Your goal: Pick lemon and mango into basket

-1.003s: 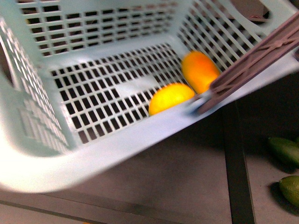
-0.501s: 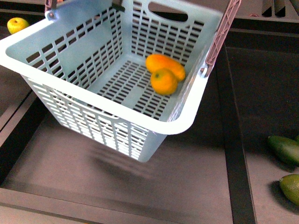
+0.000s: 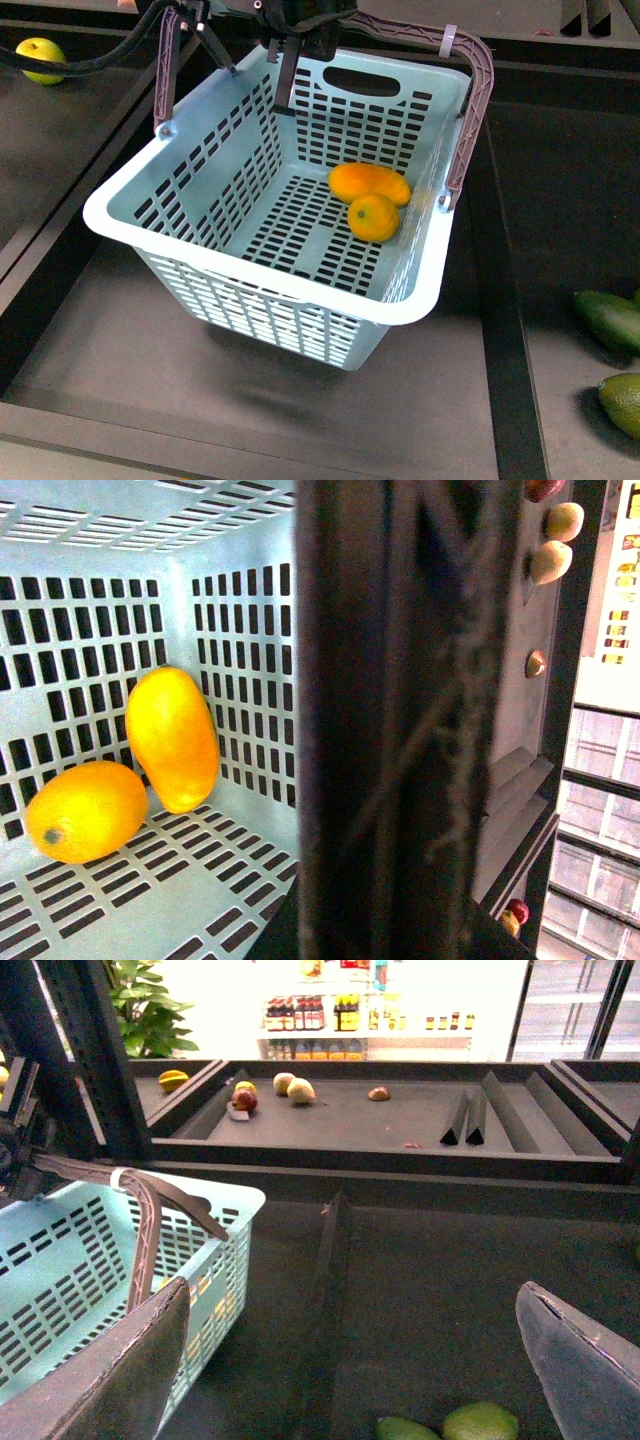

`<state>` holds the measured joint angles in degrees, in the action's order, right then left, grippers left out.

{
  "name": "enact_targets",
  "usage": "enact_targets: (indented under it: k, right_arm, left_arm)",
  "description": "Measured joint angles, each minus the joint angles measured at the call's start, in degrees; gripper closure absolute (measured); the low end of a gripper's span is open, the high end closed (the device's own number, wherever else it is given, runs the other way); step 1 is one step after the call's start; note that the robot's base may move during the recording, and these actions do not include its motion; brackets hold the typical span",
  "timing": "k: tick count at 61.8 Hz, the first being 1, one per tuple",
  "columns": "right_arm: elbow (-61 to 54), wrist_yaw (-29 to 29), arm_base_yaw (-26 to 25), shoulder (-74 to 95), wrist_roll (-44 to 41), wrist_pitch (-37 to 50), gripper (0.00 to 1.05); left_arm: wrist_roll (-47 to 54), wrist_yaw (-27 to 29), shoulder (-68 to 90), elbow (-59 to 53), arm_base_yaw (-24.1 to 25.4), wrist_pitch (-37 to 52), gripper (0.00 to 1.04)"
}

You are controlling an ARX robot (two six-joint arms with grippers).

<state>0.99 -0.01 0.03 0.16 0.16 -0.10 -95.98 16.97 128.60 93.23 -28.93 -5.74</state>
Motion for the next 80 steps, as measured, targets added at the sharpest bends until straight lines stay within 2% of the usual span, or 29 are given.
enact_targets:
  k: [13,19,23,25,29,38,42,46,47,49,53,59,64,80]
  right_arm:
    - [0.0,0.0,0.0,0.0,0.0,0.0,0.09]
    - [0.0,0.0,0.0,0.0,0.0,0.0,0.09]
    - [0.0,0.0,0.0,0.0,-0.02,0.0,0.09]
    - [0.0,0.0,0.0,0.0,0.0,0.0,0.09]
    - [0.0,0.0,0.0,0.0,0.0,0.0,0.09]
    - [0.0,0.0,0.0,0.0,0.0,0.0,0.09]
    - [0.0,-0.02,0.0,0.0,0.0,0.0,0.09]
    - [0.0,0.11,0.0,0.0,0.0,0.0,0.09]
    - [0.0,0.11,0.0,0.0,0.0,0.0,0.09]
    - [0.0,0.11,0.0,0.0,0.0,0.0,0.09]
    - [0.0,0.09,0.0,0.0,0.0,0.0,0.09]
    - [0.0,0.04,0.0,0.0,0.0,0.0,0.09]
    - [0.0,0.09,0.0,0.0,0.0,0.0,0.09]
    - [0.0,0.07,0.0,0.0,0.0,0.0,0.09]
  left_arm:
    - [-1.4,1.62,-4.42,-5.44,0.0,0.52,0.55]
    - [-1.84,4.63,-13.03,-12.68,0.0,1.86,0.28]
    - [-1.64,7.61,-21.05,-18.86,-0.46,-0.68,0.09]
    - [-1.25,8.57,-23.04,-20.11,-0.63,-2.45,0.06]
    - [-0.87,10.32,-27.36,-22.36,-1.2,-6.6,0.08]
    - [-0.55,10.58,-29.11,-22.73,-1.55,-6.78,0.07]
    - [14.43,11.08,-30.47,-31.02,-0.81,12.44,0.18]
    - [39.08,8.61,-33.79,-43.82,1.27,36.5,0.32]
    - [48.19,7.63,-35.5,-48.09,2.32,43.21,0.38]
    - [63.34,6.49,-38.8,-53.88,4.24,51.69,0.47]
    - [78.09,4.59,-43.67,-59.93,6.95,57.96,0.59]
    - [89.68,1.14,-49.86,-68.04,10.56,59.78,0.81]
    - [93.24,-1.75,-53.96,-73.7,13.07,59.78,1.0]
    - [95.06,-8.17,-67.93,-84.04,19.78,56.7,1.01]
